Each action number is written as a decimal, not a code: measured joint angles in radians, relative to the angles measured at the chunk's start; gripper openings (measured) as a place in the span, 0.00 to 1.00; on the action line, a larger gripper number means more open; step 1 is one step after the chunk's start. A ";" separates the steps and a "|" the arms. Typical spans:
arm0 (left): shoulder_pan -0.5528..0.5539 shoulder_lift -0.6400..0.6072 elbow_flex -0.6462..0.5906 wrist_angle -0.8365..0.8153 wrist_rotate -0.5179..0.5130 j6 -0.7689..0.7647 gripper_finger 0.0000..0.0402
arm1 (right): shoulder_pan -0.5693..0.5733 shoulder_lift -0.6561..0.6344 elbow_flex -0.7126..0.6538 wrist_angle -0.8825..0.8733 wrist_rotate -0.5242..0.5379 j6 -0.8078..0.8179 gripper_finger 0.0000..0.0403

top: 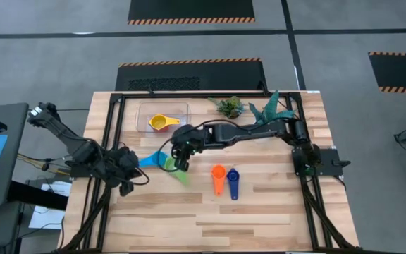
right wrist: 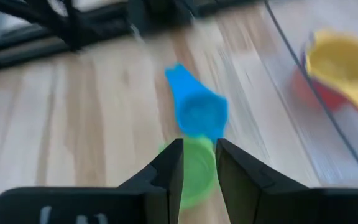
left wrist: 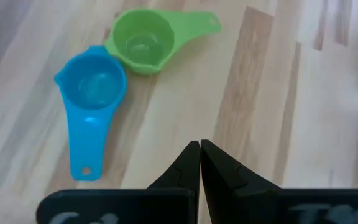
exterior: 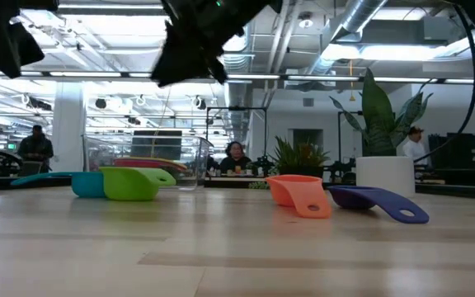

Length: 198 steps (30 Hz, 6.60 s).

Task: Nest measuring cups in basket
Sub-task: Stack the green measuring cup on top of the yellow measuring cup in the transparent bin

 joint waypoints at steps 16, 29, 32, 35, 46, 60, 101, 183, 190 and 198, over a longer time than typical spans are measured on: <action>0.311 0.282 -0.001 0.335 0.004 0.681 0.00 | 0.081 -0.312 -0.001 -0.537 0.401 0.246 0.29; 0.453 0.424 0.007 0.401 0.273 1.090 0.10 | 0.251 -0.425 -0.001 -0.969 0.558 0.554 0.29; 0.458 0.461 0.049 0.396 0.266 1.092 0.18 | 0.307 -0.425 -0.001 -1.053 0.605 0.656 0.29; 0.467 0.503 0.107 0.394 0.265 1.094 0.26 | 0.362 -0.425 -0.001 -1.119 0.640 0.760 0.29; 0.465 0.705 0.203 0.184 0.306 1.029 0.45 | 0.465 -0.430 -0.005 -1.116 0.691 0.842 0.29; 0.466 0.764 0.204 0.283 0.265 1.037 0.46 | 0.475 -0.431 -0.005 -1.116 0.694 0.841 0.29; 1.053 0.799 0.890 -0.483 0.043 0.776 0.00 | 0.478 -0.430 -0.005 -1.116 0.723 0.796 0.29; 1.142 0.792 0.468 -0.075 0.159 0.691 0.07 | 0.473 -0.424 -0.005 -1.106 0.719 0.796 0.29; 1.142 0.792 0.468 -0.070 0.145 0.643 0.07 | 0.478 -0.424 -0.005 -1.108 0.718 0.796 0.29; 1.141 0.792 0.468 -0.070 0.153 0.618 0.13 | 0.495 -0.424 -0.005 -1.111 0.718 0.793 0.29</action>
